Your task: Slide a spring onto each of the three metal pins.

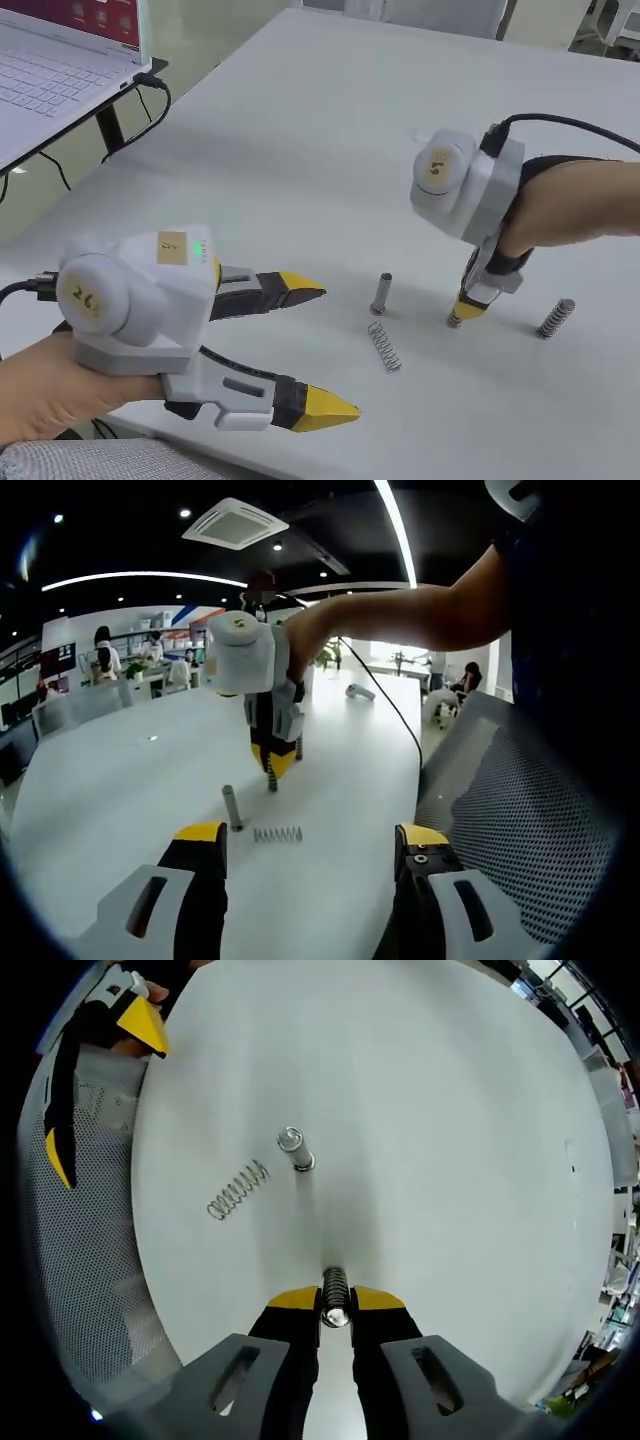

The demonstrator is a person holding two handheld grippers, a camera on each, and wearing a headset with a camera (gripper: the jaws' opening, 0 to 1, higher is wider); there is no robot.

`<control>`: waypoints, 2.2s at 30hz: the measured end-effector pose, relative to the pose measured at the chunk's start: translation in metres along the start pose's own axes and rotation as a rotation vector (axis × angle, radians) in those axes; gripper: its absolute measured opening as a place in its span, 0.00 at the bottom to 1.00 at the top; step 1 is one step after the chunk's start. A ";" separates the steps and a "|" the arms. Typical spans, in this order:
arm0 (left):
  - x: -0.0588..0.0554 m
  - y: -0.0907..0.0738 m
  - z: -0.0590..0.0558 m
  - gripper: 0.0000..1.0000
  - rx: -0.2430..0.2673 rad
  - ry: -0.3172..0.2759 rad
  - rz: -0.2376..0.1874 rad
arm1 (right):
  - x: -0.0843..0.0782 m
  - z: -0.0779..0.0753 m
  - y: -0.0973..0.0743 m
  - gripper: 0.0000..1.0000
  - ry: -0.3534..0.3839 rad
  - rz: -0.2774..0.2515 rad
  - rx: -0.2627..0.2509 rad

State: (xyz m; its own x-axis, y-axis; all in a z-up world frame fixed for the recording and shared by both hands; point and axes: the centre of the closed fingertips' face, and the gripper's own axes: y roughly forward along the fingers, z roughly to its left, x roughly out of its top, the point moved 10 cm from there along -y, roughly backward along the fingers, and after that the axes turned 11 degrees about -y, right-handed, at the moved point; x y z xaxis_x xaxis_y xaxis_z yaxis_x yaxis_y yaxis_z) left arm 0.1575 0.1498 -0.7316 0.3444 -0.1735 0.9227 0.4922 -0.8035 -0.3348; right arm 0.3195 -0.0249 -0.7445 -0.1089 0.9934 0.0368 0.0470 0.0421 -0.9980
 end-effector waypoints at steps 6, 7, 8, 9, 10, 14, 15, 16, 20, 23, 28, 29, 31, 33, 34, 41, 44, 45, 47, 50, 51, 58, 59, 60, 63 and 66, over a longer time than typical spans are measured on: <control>0.000 0.000 0.001 0.63 -0.002 0.000 0.000 | -0.002 0.001 0.002 0.09 0.011 -0.015 0.000; 0.000 0.000 0.001 0.63 -0.002 0.000 0.000 | -0.002 0.001 0.003 0.09 0.013 -0.017 0.000; 0.000 0.000 0.001 0.63 -0.003 0.001 0.000 | -0.002 0.000 0.003 0.10 0.013 -0.019 -0.001; 0.000 0.000 0.000 0.63 -0.002 0.000 0.000 | -0.002 0.000 0.004 0.10 0.012 -0.021 -0.001; -0.001 0.000 0.000 0.63 -0.002 0.000 0.001 | -0.002 0.000 0.004 0.11 0.012 -0.024 -0.002; 0.000 0.001 -0.001 0.63 -0.002 0.000 0.000 | -0.001 0.001 0.004 0.15 0.011 -0.041 -0.006; 0.000 0.001 -0.001 0.63 -0.002 0.001 0.002 | -0.001 0.001 0.004 0.16 0.009 -0.045 -0.010; 0.000 0.002 -0.001 0.63 -0.002 0.000 0.003 | -0.001 0.001 0.004 0.17 0.010 -0.049 -0.011; 0.000 0.002 -0.001 0.63 -0.005 0.002 0.006 | -0.004 0.001 0.000 0.22 0.018 -0.071 -0.025; 0.000 0.002 -0.001 0.63 -0.007 0.002 0.008 | -0.009 0.001 -0.004 0.24 0.028 -0.082 -0.042; -0.001 0.003 -0.001 0.63 -0.012 0.003 0.013 | -0.019 0.002 -0.012 0.25 0.047 -0.101 -0.068; -0.001 0.003 -0.001 0.63 -0.013 0.003 0.013 | -0.020 0.002 -0.012 0.25 0.050 -0.101 -0.071; -0.001 0.003 -0.001 0.63 -0.014 0.004 0.012 | -0.024 0.005 -0.014 0.25 0.057 -0.104 -0.076; -0.001 0.003 -0.001 0.63 -0.014 0.004 0.012 | -0.028 0.008 -0.015 0.25 0.068 -0.111 -0.076; -0.001 0.002 -0.001 0.63 -0.014 0.003 0.012 | -0.029 0.009 -0.014 0.25 0.070 -0.111 -0.075; -0.001 0.003 -0.002 0.63 -0.017 0.004 0.012 | -0.036 0.025 -0.012 0.25 0.105 -0.132 -0.056; -0.001 0.003 -0.003 0.63 -0.018 0.005 0.014 | -0.038 0.032 -0.011 0.25 0.121 -0.144 -0.048; -0.001 0.003 -0.003 0.63 -0.019 0.007 0.014 | -0.038 0.034 -0.011 0.25 0.127 -0.147 -0.046; -0.001 0.003 -0.004 0.62 -0.020 0.007 0.013 | -0.039 0.037 -0.010 0.25 0.138 -0.156 -0.040; 0.000 0.004 -0.004 0.62 -0.020 0.007 0.012 | -0.037 0.043 -0.010 0.24 0.151 -0.172 -0.027; 0.000 0.004 -0.005 0.62 -0.021 0.008 0.013 | -0.034 0.047 -0.010 0.24 0.151 -0.182 -0.021; 0.000 0.004 -0.005 0.62 -0.024 0.009 0.013 | -0.011 0.067 -0.013 0.24 0.148 -0.266 0.021; 0.000 0.004 -0.004 0.62 -0.025 0.010 0.013 | -0.006 0.069 -0.012 0.24 0.142 -0.272 0.027; 0.000 0.003 -0.004 0.62 -0.025 0.010 0.013 | -0.004 0.070 -0.011 0.23 0.141 -0.276 0.030; 0.000 0.003 -0.004 0.62 -0.025 0.012 0.012 | 0.005 0.073 -0.008 0.23 0.143 -0.291 0.041; 0.000 0.002 -0.004 0.62 -0.025 0.012 0.011 | 0.013 0.074 -0.006 0.23 0.147 -0.303 0.043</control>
State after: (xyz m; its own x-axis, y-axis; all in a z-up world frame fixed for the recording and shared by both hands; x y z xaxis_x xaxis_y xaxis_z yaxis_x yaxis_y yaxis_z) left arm 0.1556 0.1460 -0.7314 0.3401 -0.1886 0.9213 0.4684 -0.8155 -0.3398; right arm 0.2440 -0.0200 -0.7421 0.0332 0.9412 0.3363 -0.0080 0.3367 -0.9416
